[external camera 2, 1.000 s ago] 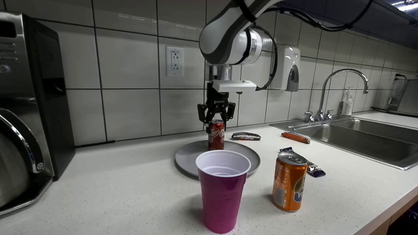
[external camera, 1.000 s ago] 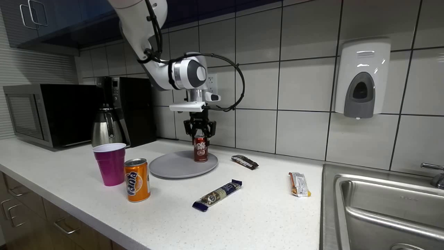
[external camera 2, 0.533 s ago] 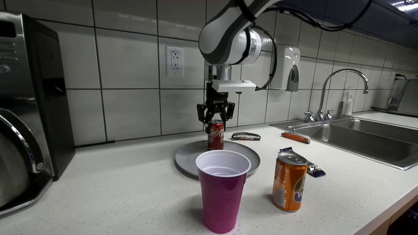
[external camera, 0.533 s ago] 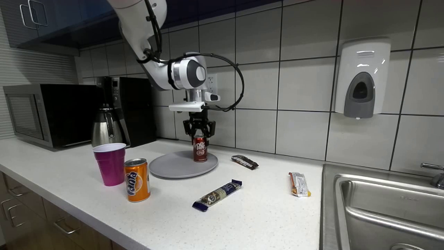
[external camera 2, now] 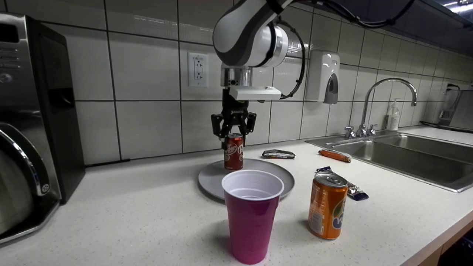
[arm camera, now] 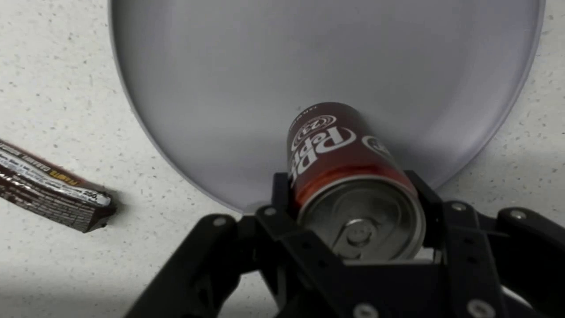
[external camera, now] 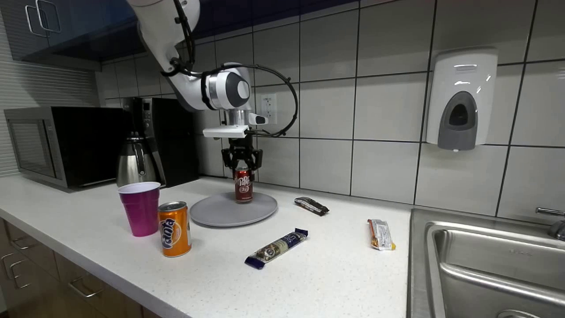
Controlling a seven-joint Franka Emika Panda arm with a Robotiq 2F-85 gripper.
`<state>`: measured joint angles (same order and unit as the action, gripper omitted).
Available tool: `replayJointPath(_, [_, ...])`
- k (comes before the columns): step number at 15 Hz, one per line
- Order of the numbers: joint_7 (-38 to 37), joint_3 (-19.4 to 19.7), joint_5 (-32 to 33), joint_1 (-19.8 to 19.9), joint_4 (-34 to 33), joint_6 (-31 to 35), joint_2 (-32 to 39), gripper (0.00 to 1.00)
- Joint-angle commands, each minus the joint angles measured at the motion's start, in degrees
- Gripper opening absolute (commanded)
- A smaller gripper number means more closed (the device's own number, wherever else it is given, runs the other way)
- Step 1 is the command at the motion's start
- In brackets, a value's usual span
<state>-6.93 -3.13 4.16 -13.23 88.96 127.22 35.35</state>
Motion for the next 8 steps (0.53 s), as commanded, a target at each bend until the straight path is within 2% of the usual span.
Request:
replayJointPath(1, [-1.0,-0.5,1.1,-1.2,2.6,-1.7,-4.0,0.38])
replayJointPath(8, [-1.3,-1.8,1.3,-3.8,4.5,-2.1,-6.0,0.38])
